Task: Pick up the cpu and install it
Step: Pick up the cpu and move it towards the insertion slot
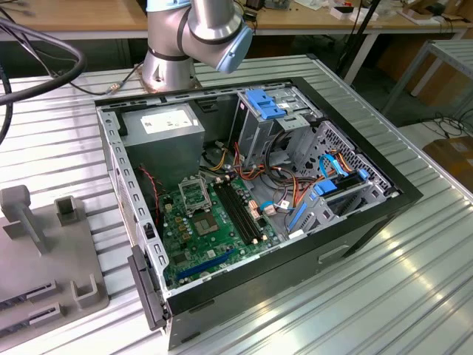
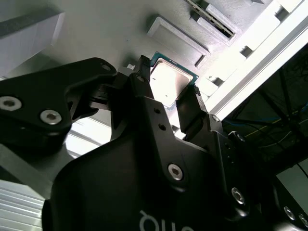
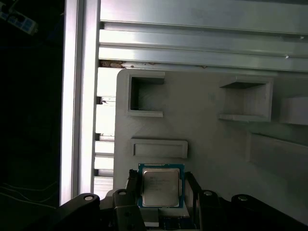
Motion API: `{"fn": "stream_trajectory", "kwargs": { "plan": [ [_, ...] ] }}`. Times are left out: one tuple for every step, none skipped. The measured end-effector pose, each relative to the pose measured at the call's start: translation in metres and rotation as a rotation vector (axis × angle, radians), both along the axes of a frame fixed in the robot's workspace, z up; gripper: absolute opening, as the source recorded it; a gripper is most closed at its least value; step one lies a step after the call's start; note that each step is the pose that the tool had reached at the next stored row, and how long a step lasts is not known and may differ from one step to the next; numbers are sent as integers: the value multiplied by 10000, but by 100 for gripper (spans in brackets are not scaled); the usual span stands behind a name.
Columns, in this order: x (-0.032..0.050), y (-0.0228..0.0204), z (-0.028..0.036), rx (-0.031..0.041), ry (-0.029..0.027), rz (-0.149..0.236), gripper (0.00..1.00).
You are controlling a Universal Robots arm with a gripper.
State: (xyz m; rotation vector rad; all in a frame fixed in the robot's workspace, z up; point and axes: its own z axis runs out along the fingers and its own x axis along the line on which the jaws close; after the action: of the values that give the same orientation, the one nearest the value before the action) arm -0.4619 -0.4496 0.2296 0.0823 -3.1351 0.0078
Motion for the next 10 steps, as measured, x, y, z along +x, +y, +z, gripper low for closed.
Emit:
{"fn": "stream_trajectory", "kwargs": {
  "plan": [
    [0, 0, 3, 0, 1, 0, 47],
    [0, 0, 5, -1, 1, 0, 47],
    [0, 0, 8, -1, 1, 0, 47],
    [0, 0, 12, -1, 3, 0, 47],
    [0, 0, 16, -1, 2, 0, 47],
    [0, 0, 18, 0, 0, 0, 47],
    [0, 0, 22, 0, 0, 1, 47],
    [0, 0, 25, 0, 0, 1, 47],
    [0, 0, 28, 0, 1, 1, 47],
    [0, 0, 30, 0, 0, 0, 47]
  ]
}}
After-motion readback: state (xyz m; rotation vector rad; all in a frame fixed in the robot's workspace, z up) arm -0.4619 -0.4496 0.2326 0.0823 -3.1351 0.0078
